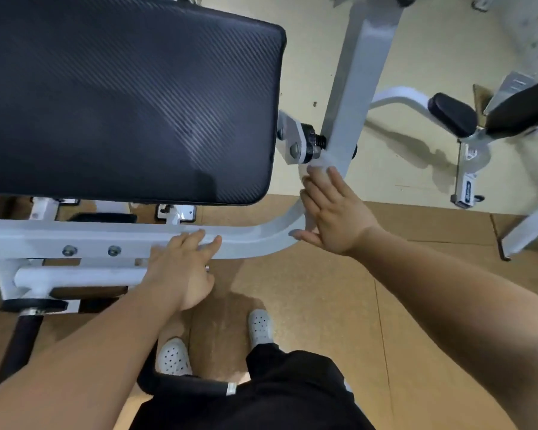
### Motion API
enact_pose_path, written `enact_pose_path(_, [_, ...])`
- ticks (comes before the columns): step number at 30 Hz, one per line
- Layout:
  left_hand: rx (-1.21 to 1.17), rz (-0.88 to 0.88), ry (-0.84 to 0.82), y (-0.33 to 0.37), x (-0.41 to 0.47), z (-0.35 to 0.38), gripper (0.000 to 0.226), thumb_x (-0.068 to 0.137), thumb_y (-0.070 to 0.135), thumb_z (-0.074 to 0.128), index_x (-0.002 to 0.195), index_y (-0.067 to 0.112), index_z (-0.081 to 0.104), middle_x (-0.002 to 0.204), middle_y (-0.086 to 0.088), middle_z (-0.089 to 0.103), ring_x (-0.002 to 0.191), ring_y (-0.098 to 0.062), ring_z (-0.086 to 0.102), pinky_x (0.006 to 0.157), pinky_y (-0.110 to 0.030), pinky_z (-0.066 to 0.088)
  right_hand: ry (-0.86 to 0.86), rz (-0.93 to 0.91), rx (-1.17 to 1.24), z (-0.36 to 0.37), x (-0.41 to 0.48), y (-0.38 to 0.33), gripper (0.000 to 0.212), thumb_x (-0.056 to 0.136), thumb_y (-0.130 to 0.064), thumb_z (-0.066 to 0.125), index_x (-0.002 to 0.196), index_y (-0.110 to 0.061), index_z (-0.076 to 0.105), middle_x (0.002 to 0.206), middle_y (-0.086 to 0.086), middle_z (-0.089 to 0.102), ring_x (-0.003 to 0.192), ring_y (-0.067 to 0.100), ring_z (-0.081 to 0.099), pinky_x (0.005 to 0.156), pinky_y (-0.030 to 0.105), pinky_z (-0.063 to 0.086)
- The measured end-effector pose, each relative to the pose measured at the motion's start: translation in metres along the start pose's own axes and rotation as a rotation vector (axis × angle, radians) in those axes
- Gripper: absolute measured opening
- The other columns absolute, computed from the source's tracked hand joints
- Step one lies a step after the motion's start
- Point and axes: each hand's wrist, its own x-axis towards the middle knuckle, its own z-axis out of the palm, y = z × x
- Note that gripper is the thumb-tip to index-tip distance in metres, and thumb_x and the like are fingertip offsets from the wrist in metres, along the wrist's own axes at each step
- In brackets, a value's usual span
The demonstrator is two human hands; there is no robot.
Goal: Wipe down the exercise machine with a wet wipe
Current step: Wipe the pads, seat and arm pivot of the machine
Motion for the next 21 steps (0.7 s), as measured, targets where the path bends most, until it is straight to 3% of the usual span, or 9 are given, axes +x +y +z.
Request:
enact_pose_path(5, [-0.014, -0.020, -0.019, 0.003, -0.001, -0.004, 0.076, 0.096, 0.036, 0.043, 0.160, 0.044, 0.003, 0.171, 0.005, -0.001, 0.154, -0.024, 0.005, 0.121, -0.052, 0.017, -0.179, 0.070, 0.284, 0.012, 0.000, -0.094, 0.108, 0.093, -0.084, 0.016, 0.161, 0.000, 0.018, 0.167, 0.022, 0.024, 0.157, 0.039, 0.008, 0.126, 0.053, -0.014])
enact_pose_path(9, [0.007, -0.020, -0.015, 0.004, -0.001, -0.006, 0.076, 0.097, 0.037, 0.044, 0.160, 0.044, 0.002, 0.171, 0.005, 0.001, 0.153, -0.024, 0.007, 0.120, -0.051, 0.019, -0.209, -0.031, 0.378, 0.005, 0.013, -0.110, 0.105, 0.093, -0.084, 0.013, 0.164, -0.008, -0.002, 0.172, 0.016, 0.009, 0.159, 0.033, 0.003, 0.127, 0.048, -0.011])
enact_pose_path(11, [0.023, -0.016, -0.016, 0.004, -0.001, -0.007, 0.075, 0.098, 0.039, 0.043, 0.160, 0.044, 0.002, 0.171, 0.005, 0.001, 0.153, -0.024, 0.008, 0.120, -0.051, 0.020, -0.199, -0.088, 0.307, 0.005, 0.010, -0.080, 0.102, 0.095, -0.083, 0.011, 0.164, -0.008, -0.002, 0.171, 0.017, 0.009, 0.159, 0.033, 0.004, 0.126, 0.046, -0.012])
enact_pose_path(15, [0.036, -0.014, -0.015, 0.003, -0.001, -0.006, 0.075, 0.099, 0.040, 0.042, 0.160, 0.044, 0.000, 0.171, 0.005, -0.001, 0.154, -0.024, 0.007, 0.120, -0.053, 0.019, -0.097, 0.000, 0.151, 0.013, -0.002, -0.042, 0.106, 0.095, -0.082, 0.009, 0.158, 0.001, 0.030, 0.160, 0.023, 0.039, 0.154, 0.038, 0.026, 0.129, 0.050, -0.002])
enact_pose_path(18, [0.036, -0.026, -0.030, 0.004, -0.002, -0.005, 0.076, 0.099, 0.040, 0.042, 0.160, 0.044, -0.003, 0.171, 0.005, -0.004, 0.154, -0.024, 0.004, 0.121, -0.056, 0.016, -0.133, 0.117, 0.343, 0.007, 0.001, -0.086, 0.106, 0.094, -0.082, 0.004, 0.162, -0.001, 0.015, 0.168, 0.021, 0.021, 0.158, 0.036, 0.008, 0.128, 0.051, -0.007])
enact_pose_path(21, [0.032, -0.030, -0.043, 0.005, -0.001, -0.006, 0.078, 0.099, 0.039, 0.045, 0.159, 0.046, -0.004, 0.170, 0.006, -0.006, 0.155, -0.023, 0.001, 0.122, -0.060, 0.013, -0.152, 0.052, 0.472, 0.011, 0.006, -0.140, 0.100, 0.096, -0.078, 0.009, 0.162, -0.005, -0.008, 0.172, 0.018, -0.001, 0.159, 0.033, -0.007, 0.128, 0.049, -0.009])
